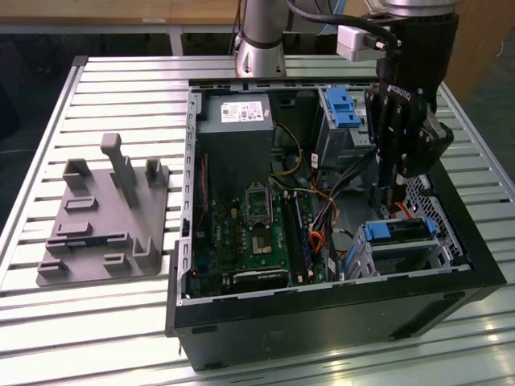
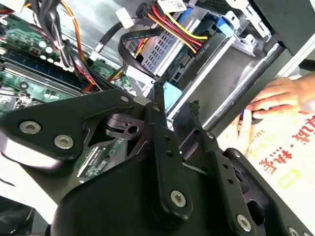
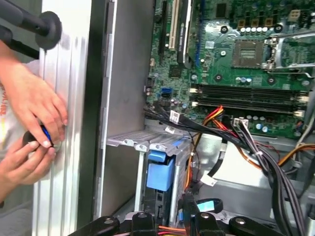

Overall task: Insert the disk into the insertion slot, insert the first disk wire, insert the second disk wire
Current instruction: 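Insert the second disk wire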

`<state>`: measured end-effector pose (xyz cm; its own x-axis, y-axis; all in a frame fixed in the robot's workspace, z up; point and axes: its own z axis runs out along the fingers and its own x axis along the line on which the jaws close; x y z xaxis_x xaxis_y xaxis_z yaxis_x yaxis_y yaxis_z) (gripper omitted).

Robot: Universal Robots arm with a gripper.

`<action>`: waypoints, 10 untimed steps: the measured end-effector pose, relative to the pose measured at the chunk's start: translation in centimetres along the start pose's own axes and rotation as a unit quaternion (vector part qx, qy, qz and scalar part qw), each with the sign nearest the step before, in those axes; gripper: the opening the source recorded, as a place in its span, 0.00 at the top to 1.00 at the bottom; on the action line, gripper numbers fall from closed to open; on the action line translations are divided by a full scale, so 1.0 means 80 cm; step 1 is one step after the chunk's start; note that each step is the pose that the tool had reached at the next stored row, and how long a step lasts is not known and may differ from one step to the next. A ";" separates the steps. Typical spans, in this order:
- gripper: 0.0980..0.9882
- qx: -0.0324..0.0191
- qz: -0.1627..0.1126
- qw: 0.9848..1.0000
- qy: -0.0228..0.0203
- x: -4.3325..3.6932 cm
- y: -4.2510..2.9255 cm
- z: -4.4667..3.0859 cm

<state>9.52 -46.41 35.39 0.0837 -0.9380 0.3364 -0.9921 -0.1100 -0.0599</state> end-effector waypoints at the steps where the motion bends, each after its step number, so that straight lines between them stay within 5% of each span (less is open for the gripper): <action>1: 0.71 0.001 0.000 1.000 0.002 -0.001 0.0004 0.0007; 5: 0.71 0.017 0.006 1.000 0.004 -0.003 0.0032 0.0028; 10: 0.71 0.019 0.007 1.000 0.006 -0.005 0.0038 0.0051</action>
<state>9.22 -46.19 34.85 0.0684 -0.9357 0.3461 -0.9890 -0.1093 -0.0999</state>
